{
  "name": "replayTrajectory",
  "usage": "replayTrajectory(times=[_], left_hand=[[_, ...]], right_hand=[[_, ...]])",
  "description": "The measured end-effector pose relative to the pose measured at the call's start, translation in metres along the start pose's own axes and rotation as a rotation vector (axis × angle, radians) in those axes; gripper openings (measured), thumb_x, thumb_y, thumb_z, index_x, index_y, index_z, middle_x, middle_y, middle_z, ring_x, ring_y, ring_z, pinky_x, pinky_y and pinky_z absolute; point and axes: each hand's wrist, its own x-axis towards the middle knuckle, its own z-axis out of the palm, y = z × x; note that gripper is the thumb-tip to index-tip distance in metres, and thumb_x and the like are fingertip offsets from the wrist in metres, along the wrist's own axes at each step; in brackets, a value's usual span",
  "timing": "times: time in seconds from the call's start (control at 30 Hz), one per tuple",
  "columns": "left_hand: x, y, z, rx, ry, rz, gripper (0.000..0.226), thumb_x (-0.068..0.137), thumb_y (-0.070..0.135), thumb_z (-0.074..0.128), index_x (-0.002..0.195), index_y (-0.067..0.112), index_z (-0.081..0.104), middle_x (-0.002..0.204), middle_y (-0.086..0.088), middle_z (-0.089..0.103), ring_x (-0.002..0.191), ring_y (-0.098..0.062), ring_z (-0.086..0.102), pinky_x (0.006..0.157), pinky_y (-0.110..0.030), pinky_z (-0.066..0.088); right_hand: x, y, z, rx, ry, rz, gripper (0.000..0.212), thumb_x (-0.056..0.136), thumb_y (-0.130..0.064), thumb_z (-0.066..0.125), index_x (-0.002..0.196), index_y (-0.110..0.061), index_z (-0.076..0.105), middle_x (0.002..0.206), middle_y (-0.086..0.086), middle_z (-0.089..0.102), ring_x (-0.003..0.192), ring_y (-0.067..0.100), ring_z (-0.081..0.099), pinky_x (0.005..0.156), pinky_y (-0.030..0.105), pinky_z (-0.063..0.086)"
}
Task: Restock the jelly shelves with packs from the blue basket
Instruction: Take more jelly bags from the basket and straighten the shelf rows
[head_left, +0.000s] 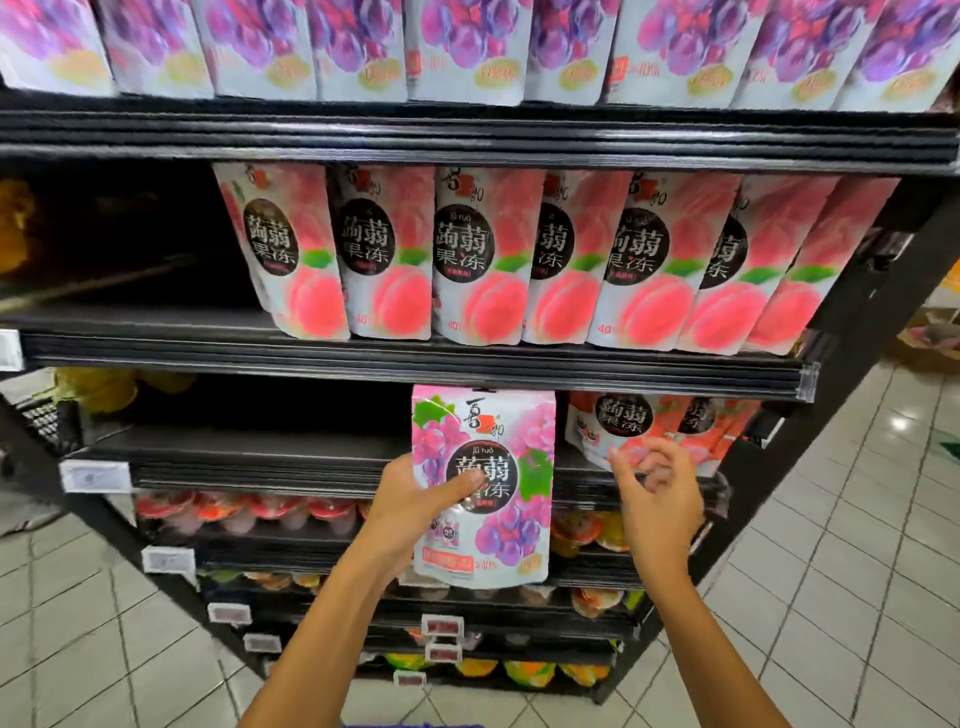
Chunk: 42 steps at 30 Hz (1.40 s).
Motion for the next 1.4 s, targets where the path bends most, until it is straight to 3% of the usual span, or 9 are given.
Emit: replayTrajectory(times=[0.13,0.23,0.47,0.7,0.83,1.03,1.13,1.3,1.4], left_hand=[[-0.021,0.020,-0.022,0.016,-0.028,0.041,0.035,0.063,0.034,0.087,0.095,0.029,0.075,0.099,-0.006,0.077,0.090,-0.023,0.075,0.068,-0.026,0.059],[-0.037,0.043,-0.046,0.042,-0.033,0.112,0.031,0.067,0.031,0.090,0.094,0.034,0.075,0.098,-0.002,0.077,0.091,-0.021,0.075,0.070,-0.025,0.058],[-0.059,0.127,-0.135,0.168,0.041,0.343,0.037,0.067,0.033,0.088,0.101,0.031,0.072,0.101,0.000,0.077,0.094,-0.018,0.074,0.074,-0.025,0.058],[-0.072,0.220,-0.222,0.198,0.121,0.586,0.033,0.076,0.017,0.084,0.103,0.031,0.070,0.101,0.005,0.077,0.093,-0.012,0.073,0.071,-0.019,0.056],[-0.067,0.265,-0.264,0.170,0.129,0.624,0.028,0.078,0.019,0.082,0.102,0.028,0.069,0.098,0.007,0.077,0.090,-0.011,0.074,0.068,-0.018,0.056],[-0.047,0.307,-0.313,0.082,0.183,0.578,0.052,0.079,0.036,0.078,0.121,0.020,0.053,0.105,0.001,0.074,0.088,-0.012,0.074,0.068,-0.025,0.060],[-0.042,0.315,-0.331,0.023,0.220,0.618,0.064,0.082,0.032,0.076,0.132,0.018,0.040,0.124,0.002,0.063,0.104,-0.010,0.067,0.076,-0.021,0.056],[-0.047,0.311,-0.343,0.381,0.298,0.885,0.050,0.093,0.024,0.065,0.133,0.038,0.039,0.135,0.023,0.038,0.118,0.022,0.037,0.088,0.003,0.035],[-0.047,0.306,-0.339,0.619,0.249,0.919,0.038,0.094,0.022,0.061,0.130,0.034,0.054,0.153,0.016,0.029,0.138,0.007,0.024,0.106,-0.009,0.021]], right_hand=[[-0.043,-0.062,0.011,0.322,-0.713,0.106,0.030,0.088,-0.053,0.060,0.098,-0.026,0.072,0.084,-0.005,0.073,0.070,0.009,0.067,0.059,0.016,0.051],[-0.072,-0.100,0.027,0.313,-0.905,0.033,0.027,0.088,-0.039,0.067,0.113,-0.029,0.067,0.106,-0.008,0.075,0.093,0.007,0.071,0.073,0.012,0.052],[-0.112,-0.180,0.099,0.441,-0.812,-0.044,0.047,0.074,0.007,0.075,0.113,-0.018,0.064,0.092,0.002,0.077,0.077,0.007,0.071,0.067,0.015,0.053],[-0.140,-0.290,0.164,0.543,-0.792,-0.201,0.054,0.059,-0.026,0.081,0.111,-0.020,0.067,0.095,0.002,0.078,0.086,0.013,0.074,0.067,0.014,0.054],[-0.152,-0.346,0.197,0.565,-0.723,-0.308,0.036,0.065,-0.039,0.079,0.099,-0.028,0.075,0.093,-0.004,0.078,0.086,0.009,0.074,0.067,0.011,0.053],[-0.152,-0.404,0.246,0.584,-0.616,-0.333,0.013,0.080,-0.026,0.079,0.092,-0.027,0.077,0.088,-0.002,0.078,0.080,0.009,0.074,0.061,0.015,0.052],[-0.148,-0.424,0.265,0.586,-0.518,-0.355,0.010,0.080,-0.024,0.079,0.089,-0.020,0.076,0.084,-0.002,0.078,0.078,0.009,0.074,0.062,0.019,0.053],[-0.136,-0.458,0.288,0.497,-0.379,-0.410,0.007,0.081,-0.023,0.079,0.081,-0.019,0.073,0.074,-0.007,0.076,0.069,0.004,0.071,0.058,0.015,0.051],[-0.129,-0.473,0.298,0.459,-0.340,-0.406,0.010,0.082,-0.023,0.079,0.079,-0.017,0.072,0.068,-0.004,0.073,0.060,0.005,0.066,0.053,0.019,0.048]])
